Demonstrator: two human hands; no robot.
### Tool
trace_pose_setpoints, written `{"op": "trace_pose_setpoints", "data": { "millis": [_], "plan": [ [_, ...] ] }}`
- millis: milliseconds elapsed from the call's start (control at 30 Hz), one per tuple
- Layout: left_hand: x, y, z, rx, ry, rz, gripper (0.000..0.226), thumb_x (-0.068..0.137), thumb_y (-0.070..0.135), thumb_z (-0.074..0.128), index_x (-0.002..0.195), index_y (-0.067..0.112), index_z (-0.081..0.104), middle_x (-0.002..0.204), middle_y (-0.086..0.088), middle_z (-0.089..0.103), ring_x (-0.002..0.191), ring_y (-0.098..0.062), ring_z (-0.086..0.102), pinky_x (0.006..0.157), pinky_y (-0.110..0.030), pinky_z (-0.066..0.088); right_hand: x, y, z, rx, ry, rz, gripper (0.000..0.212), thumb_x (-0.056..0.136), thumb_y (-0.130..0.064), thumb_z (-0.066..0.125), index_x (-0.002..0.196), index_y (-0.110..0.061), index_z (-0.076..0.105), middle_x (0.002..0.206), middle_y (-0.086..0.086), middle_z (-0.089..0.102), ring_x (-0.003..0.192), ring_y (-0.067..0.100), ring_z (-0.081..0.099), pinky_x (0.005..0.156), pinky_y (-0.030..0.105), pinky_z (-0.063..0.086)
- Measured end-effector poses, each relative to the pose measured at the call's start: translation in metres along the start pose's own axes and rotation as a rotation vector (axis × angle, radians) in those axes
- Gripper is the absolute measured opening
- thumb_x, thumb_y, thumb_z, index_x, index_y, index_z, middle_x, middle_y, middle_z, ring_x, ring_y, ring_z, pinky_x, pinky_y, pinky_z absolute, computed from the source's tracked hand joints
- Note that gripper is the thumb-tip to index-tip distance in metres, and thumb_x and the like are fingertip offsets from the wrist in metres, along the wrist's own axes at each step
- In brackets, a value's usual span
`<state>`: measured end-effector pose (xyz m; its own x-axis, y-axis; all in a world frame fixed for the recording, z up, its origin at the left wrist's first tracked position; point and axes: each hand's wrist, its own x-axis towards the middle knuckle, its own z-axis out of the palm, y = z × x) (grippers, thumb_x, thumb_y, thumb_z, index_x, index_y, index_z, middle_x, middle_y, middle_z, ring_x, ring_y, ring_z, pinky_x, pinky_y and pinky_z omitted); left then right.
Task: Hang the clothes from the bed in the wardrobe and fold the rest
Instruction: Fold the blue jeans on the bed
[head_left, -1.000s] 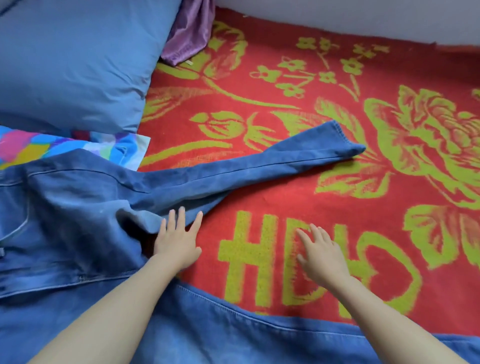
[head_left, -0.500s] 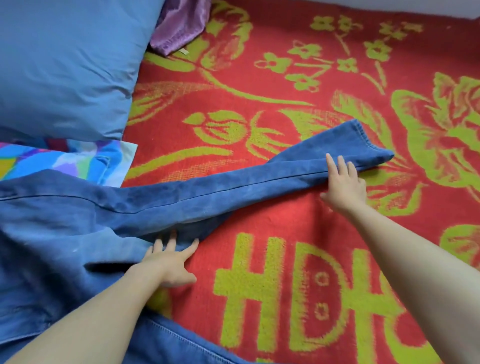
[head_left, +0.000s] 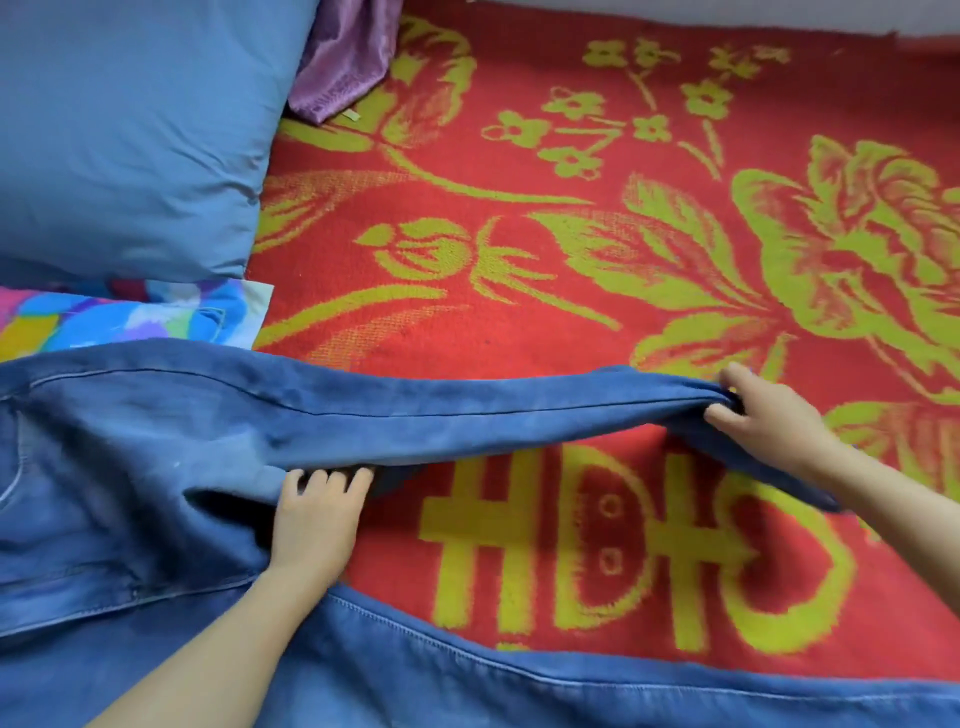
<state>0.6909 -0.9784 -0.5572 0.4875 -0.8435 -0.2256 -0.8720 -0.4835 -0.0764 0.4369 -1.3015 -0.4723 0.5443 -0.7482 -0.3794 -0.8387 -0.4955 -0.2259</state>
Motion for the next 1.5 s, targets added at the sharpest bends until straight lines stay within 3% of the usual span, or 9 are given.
{"op": "trace_pose_setpoints", "data": {
  "millis": [200, 433, 700, 867, 1000, 1100, 1200, 1400, 1500],
  "plan": [
    [-0.031, 0.043, -0.016, -0.125, 0.157, 0.234, 0.033, 0.069, 0.012, 0.040, 0.077, 0.014, 0.072, 0.060, -0.006, 0.052, 0.051, -0.027, 0.054, 0.061, -0.033, 0.031, 0.009, 0.023, -0.075, -0.254, 0.313, 0.087, 0.034, 0.079, -0.029, 0.069, 0.111, -0.020, 0.061, 0.108, 0.022, 0.062, 0.102, 0.037, 0.055, 0.079, 0.042, 0.042],
    [-0.035, 0.067, -0.016, -0.071, -0.131, 0.153, 0.084, 0.024, 0.021, 0.092, 0.106, 0.013, 0.073, 0.107, -0.025, 0.067, 0.093, -0.041, 0.066, 0.069, -0.054, 0.053, -0.020, 0.044, 0.001, -0.615, -0.007, 0.199, 0.075, 0.089, -0.042, 0.055, 0.149, -0.034, 0.010, 0.156, 0.012, 0.005, 0.144, 0.031, 0.002, 0.112, 0.054, 0.013],
    [-0.040, 0.065, 0.000, 0.010, -0.137, 0.120, 0.094, 0.024, 0.002, 0.090, 0.115, 0.014, 0.068, 0.110, -0.031, 0.063, 0.086, -0.052, 0.063, 0.064, -0.060, 0.051, -0.058, 0.099, 0.075, 0.439, 0.175, 0.601, 0.072, 0.088, -0.022, 0.060, 0.148, -0.023, 0.020, 0.143, 0.025, 0.030, 0.130, 0.037, 0.033, 0.107, 0.042, 0.027],
    [-0.033, 0.082, 0.001, -0.025, -0.140, 0.000, 0.080, 0.091, 0.021, 0.051, 0.147, 0.029, -0.005, 0.155, -0.009, 0.022, 0.134, -0.039, 0.032, 0.100, -0.051, 0.032, -0.043, 0.109, 0.077, 1.059, 0.596, 1.001, 0.068, 0.087, -0.032, 0.062, 0.142, -0.007, 0.030, 0.141, 0.017, 0.041, 0.127, 0.030, 0.043, 0.104, 0.037, 0.034],
    [-0.020, 0.076, 0.001, 0.010, -0.200, -0.016, 0.058, 0.097, 0.013, 0.038, 0.149, 0.031, 0.018, 0.154, 0.007, 0.027, 0.131, -0.026, 0.042, 0.094, -0.035, 0.040, -0.039, 0.131, 0.060, 1.494, 0.379, 0.940, 0.014, 0.088, -0.024, 0.065, 0.085, -0.016, 0.054, 0.069, 0.001, 0.063, 0.042, 0.006, 0.051, 0.040, 0.017, 0.038],
    [-0.016, 0.076, -0.011, -0.027, -0.197, -0.024, 0.056, 0.092, 0.003, 0.040, 0.143, 0.025, 0.039, 0.146, 0.004, 0.042, 0.117, -0.030, 0.056, 0.085, -0.037, 0.048, -0.045, 0.166, 0.035, 1.211, 0.443, 0.829, 0.033, 0.081, -0.001, 0.067, 0.067, -0.020, 0.044, 0.035, -0.010, 0.048, 0.030, 0.000, 0.037, 0.034, 0.012, 0.026],
    [-0.027, 0.086, -0.022, -0.069, -0.015, 0.202, 0.051, 0.064, -0.001, 0.039, 0.102, 0.004, 0.073, 0.099, -0.015, 0.072, 0.051, -0.032, 0.065, 0.036, -0.035, 0.049, -0.058, 0.197, -0.009, 0.931, 0.660, 0.776, 0.042, 0.074, 0.005, 0.069, 0.070, -0.027, 0.043, 0.064, -0.008, 0.049, 0.054, 0.000, 0.039, 0.046, 0.010, 0.034],
    [-0.071, 0.127, -0.011, 0.090, -0.245, 0.446, 0.107, 0.053, 0.010, 0.069, 0.146, 0.028, 0.020, 0.115, -0.022, 0.064, 0.091, -0.042, 0.067, 0.069, -0.051, 0.053, -0.087, 0.249, 0.004, 0.457, 0.300, 0.949, 0.076, 0.077, -0.002, 0.072, 0.142, -0.006, 0.034, 0.140, 0.033, 0.032, 0.130, 0.040, 0.031, 0.109, 0.039, 0.026],
    [-0.075, 0.134, -0.009, 0.081, -0.316, 0.452, 0.079, 0.051, 0.024, 0.075, 0.128, 0.024, 0.058, 0.114, -0.024, 0.064, 0.092, -0.045, 0.065, 0.066, -0.057, 0.052, -0.104, 0.220, 0.037, 0.318, 0.139, 0.935, 0.069, 0.083, -0.015, 0.067, 0.141, -0.006, 0.032, 0.142, 0.036, 0.025, 0.133, 0.045, 0.025, 0.108, 0.045, 0.024]
  ]
}}
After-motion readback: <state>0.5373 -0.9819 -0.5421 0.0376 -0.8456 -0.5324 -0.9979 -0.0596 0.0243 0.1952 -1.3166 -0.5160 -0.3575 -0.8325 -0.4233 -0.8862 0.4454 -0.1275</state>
